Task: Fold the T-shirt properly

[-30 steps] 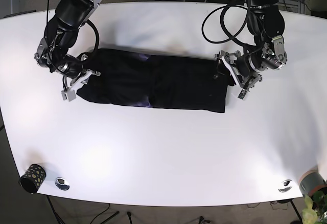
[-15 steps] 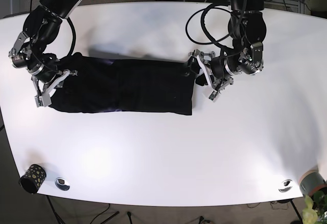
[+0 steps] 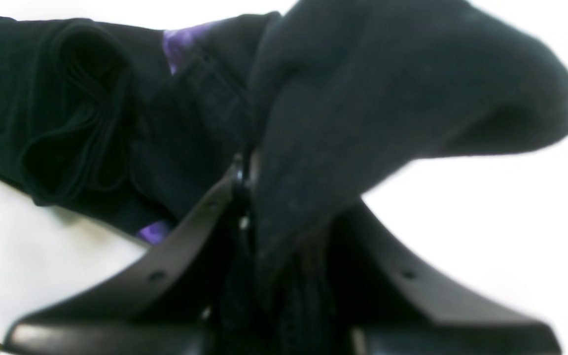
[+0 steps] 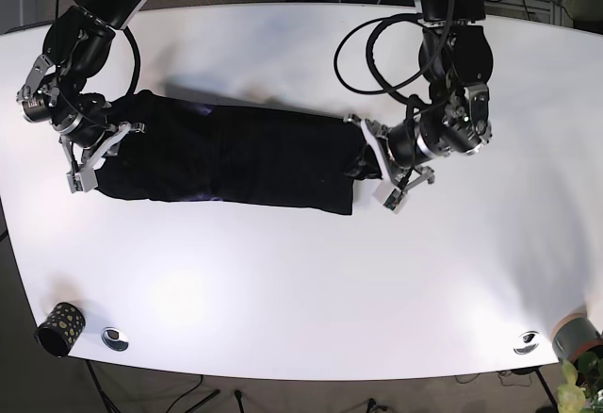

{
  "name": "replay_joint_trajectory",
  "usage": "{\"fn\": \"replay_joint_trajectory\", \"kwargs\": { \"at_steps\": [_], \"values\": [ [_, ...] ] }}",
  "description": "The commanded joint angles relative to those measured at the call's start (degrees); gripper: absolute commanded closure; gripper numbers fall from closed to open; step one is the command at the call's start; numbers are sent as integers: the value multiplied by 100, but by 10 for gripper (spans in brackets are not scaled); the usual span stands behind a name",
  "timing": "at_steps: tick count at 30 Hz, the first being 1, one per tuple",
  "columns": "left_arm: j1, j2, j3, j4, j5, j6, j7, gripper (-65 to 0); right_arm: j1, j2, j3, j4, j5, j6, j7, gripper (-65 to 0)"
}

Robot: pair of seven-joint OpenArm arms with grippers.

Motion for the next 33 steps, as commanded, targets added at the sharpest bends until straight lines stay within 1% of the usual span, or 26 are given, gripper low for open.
{"fn": "replay_joint_trajectory", "kwargs": {
  "at_steps": [1, 6, 8, 10, 13, 17, 21, 23, 27, 33],
  "values": [
    [-283, 118, 139, -309, -107, -17, -154, 0, 119, 100, 1, 107, 121, 34, 85, -22],
    [-678, 162, 288, -1258, -116, -17, -224, -6, 128, 100, 1, 133, 121, 34, 85, -22],
    [-792, 241, 297, -1531, -107, -17, -321, -6, 137, 100, 1, 133, 121, 34, 85, -22],
    [-872, 258, 288, -1839, -80, -17, -532, -6, 137, 100, 1, 133, 121, 34, 85, -22],
    [-907, 241, 288, -2129, -80, -17, -655, -6, 137, 100, 1, 195, 121, 34, 85, -22],
    [-907, 135, 297, -2463, -72, -17, -672, -8, 128, 100, -8, 415, 121, 34, 85, -22],
    [-907, 91, 297, -2691, -72, -17, -672, -8, 102, 30, -360, 810, 121, 34, 85, -22],
    [-907, 91, 297, -2735, -72, -17, -672, -8, 84, -32, -544, 1144, 121, 34, 76, -22],
    [-898, 109, 297, -2726, -72, -17, -672, -8, 58, -278, -870, 1540, 121, 34, -56, -22],
    [-863, 118, 297, -2735, -72, -17, -681, -8, 102, -805, -1371, 1689, 103, 34, -65, -22]
  ]
}}
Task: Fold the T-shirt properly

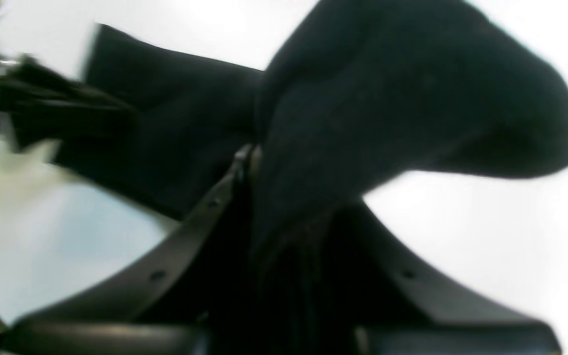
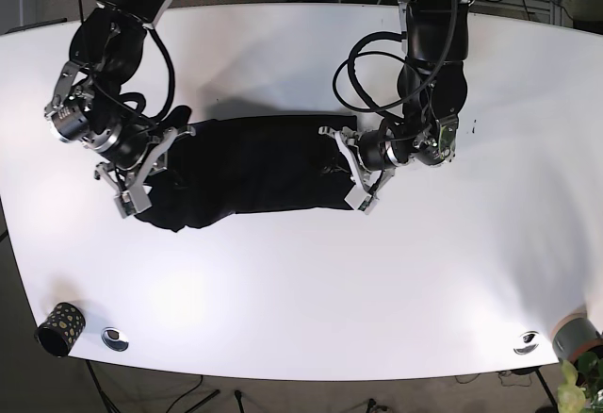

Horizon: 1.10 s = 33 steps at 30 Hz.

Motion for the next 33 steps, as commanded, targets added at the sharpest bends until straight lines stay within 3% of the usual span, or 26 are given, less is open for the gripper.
{"fn": "replay_joint_trajectory", "kwargs": {
  "at_steps": [1, 10, 19, 22, 24, 28, 33],
  "values": [
    [-50, 19, 17, 27, 147, -3, 136, -8, 117, -209, -237, 124, 101, 34, 132, -22],
    [100, 19, 17, 27, 147, -3, 136, -8, 363, -860, -817, -342, 84, 34, 247, -25],
    [100, 2, -18, 27, 112, -3, 136, -8, 794, -869, -1336, -1810, 75, 34, 906, -36],
    [100, 19, -18, 45, 112, -3, 57, -8, 943, -640, -1644, -2337, 75, 34, 1433, -138],
    [135, 28, -18, 63, 103, -3, -57, -8, 1067, -508, -1907, -2689, 75, 34, 1723, -243],
    [196, 28, -18, 133, 94, -3, -154, -10, 1234, -200, -2400, -2917, 75, 34, 1838, -409],
    [293, 28, -27, 546, -2, -3, -162, -11, 1269, 46, -2848, -2900, 128, 34, 1838, -530]
  ]
}}
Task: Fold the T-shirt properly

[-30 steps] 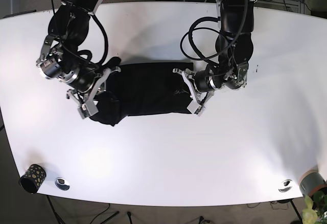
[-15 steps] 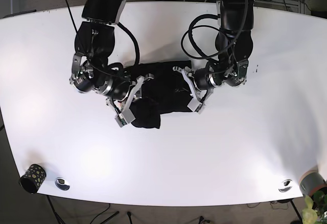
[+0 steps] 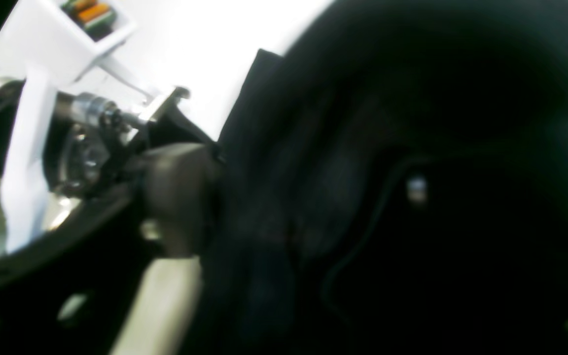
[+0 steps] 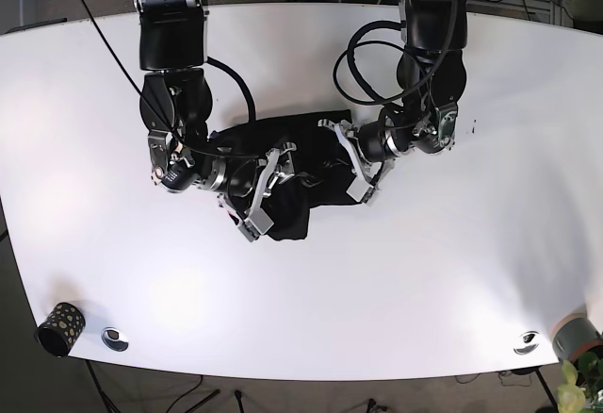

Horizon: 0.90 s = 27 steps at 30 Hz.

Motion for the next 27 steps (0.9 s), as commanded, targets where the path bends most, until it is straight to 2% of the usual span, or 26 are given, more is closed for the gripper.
{"fn": "replay_joint_trajectory", "kwargs": {
  "at_steps": [1, 7, 11, 15, 18, 24, 27],
  "values": [
    [9, -5, 6, 376, -150, 12, 43, -11, 126, 61, -9, 114, 156, 45, 96, -542],
    [229, -260, 6, 1185, -906, 12, 43, -11, 20, 61, 0, 633, 165, 45, 34, -545],
    [343, -576, 15, 1634, -1196, 12, 61, -11, -129, 52, 0, 1152, 174, 45, -256, -545],
    [502, -989, 6, 1933, -1336, 12, 61, -11, -305, 52, 9, 1442, 174, 45, -353, -545],
    [616, -1341, -144, 2117, -1372, 12, 61, -11, -481, 52, 308, 1433, 174, 45, -353, -545],
    [783, -1710, -522, 2398, -1380, 12, 61, -11, -850, 17, 466, 1459, 174, 45, -361, -545],
    [783, -1948, -539, 2530, -1372, 12, 61, -11, -1088, -185, 229, 1424, 121, 45, -361, -545]
  ]
}}
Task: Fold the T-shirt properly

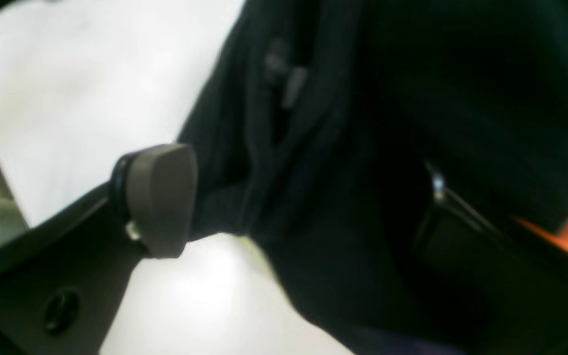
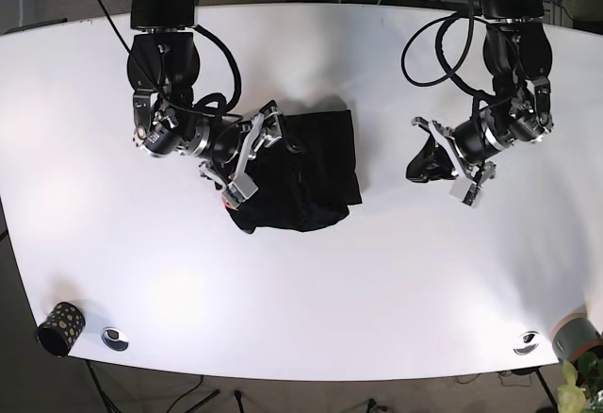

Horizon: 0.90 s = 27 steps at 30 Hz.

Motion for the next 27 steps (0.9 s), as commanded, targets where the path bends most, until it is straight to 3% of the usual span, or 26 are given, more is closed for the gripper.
{"fn": "replay_joint_trajectory", "kwargs": {
  "at_steps": [1, 7, 16, 24, 27],
  "values": [
    [-105, -164, -1, 205, -145, -45, -121, -11, -1, -198, -257, 89, 138, 58, 115, -545],
    [-324, -173, 42, 214, -119, -45, -121, -11, -81, -330, -1048, 124, 138, 58, 124, -545],
    [-861, -164, 649, 126, -40, -45, -121, -11, -37, -409, -1215, 308, 147, 58, 124, -544],
    [-1036, 328, 1563, 117, 980, -45, -121, -11, 60, 4, -134, 449, 437, 58, 124, -533],
    [-1036, 601, 1836, 108, 1252, -45, -138, -11, 245, 162, 305, 432, 552, 58, 124, -426]
  ]
}}
